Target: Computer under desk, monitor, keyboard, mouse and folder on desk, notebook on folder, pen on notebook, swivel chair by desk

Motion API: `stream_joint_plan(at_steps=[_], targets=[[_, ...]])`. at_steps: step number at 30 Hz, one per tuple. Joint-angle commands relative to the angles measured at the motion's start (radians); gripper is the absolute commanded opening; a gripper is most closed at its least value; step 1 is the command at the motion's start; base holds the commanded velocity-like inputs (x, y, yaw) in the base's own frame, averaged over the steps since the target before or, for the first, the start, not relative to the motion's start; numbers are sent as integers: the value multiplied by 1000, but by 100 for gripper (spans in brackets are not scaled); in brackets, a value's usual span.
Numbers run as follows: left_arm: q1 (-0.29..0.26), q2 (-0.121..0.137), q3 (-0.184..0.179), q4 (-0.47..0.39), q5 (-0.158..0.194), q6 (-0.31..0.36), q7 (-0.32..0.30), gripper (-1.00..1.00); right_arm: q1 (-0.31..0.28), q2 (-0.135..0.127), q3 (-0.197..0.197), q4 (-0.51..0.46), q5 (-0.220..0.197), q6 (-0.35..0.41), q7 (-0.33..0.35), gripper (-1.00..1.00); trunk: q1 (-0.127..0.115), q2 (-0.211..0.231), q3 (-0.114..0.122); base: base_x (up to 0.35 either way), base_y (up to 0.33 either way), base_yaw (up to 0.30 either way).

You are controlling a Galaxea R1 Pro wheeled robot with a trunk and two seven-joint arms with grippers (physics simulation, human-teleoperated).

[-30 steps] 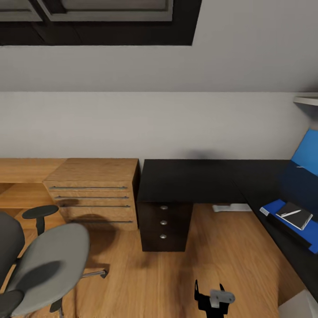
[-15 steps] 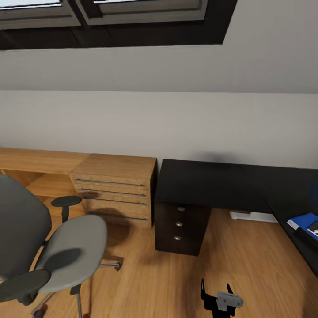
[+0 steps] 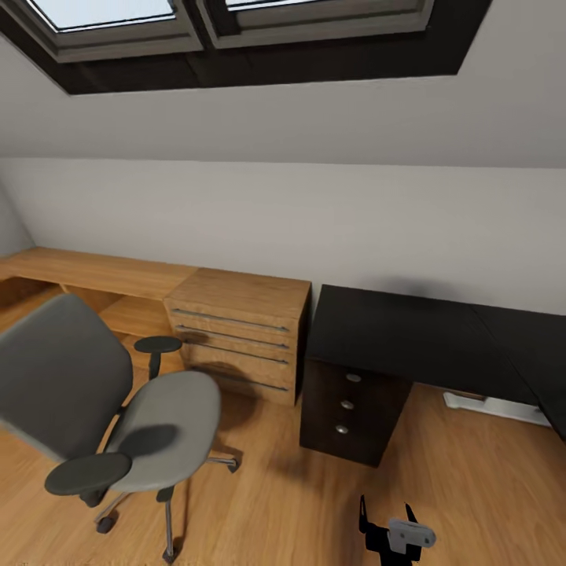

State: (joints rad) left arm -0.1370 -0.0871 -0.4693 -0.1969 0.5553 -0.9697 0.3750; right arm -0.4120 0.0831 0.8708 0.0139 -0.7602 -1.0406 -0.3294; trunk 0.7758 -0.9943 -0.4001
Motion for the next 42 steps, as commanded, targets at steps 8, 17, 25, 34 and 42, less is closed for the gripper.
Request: stream_joint_plan(at_steps=[8,17,25,34,42], targets=[[-1,-3,-8,10,-10,-29,9,100,-1,1,8,1,0,-1,-10,100,0,-1,-1,0,0,279],[-1,-2,-8,11,-12,-30,7,100,-1,1,8,1,-1,0,-10,100,0,-1,-1,0,0,279],[-1,-2,-8,11,-12,-30,6,100,-1,2,9,1,-1,1,-10,100,0,-1,-1,0,0,279],[-1,15,-6,11,-9,-31,7,100,-1,2,10,1,-1,2,-10,100,0,-1,-1,0,0,279],[-1,118,15,6,15,-30,7,100,-1,2,9,1,-1,2,-10,100,0,-1,-1,0,0,280]])
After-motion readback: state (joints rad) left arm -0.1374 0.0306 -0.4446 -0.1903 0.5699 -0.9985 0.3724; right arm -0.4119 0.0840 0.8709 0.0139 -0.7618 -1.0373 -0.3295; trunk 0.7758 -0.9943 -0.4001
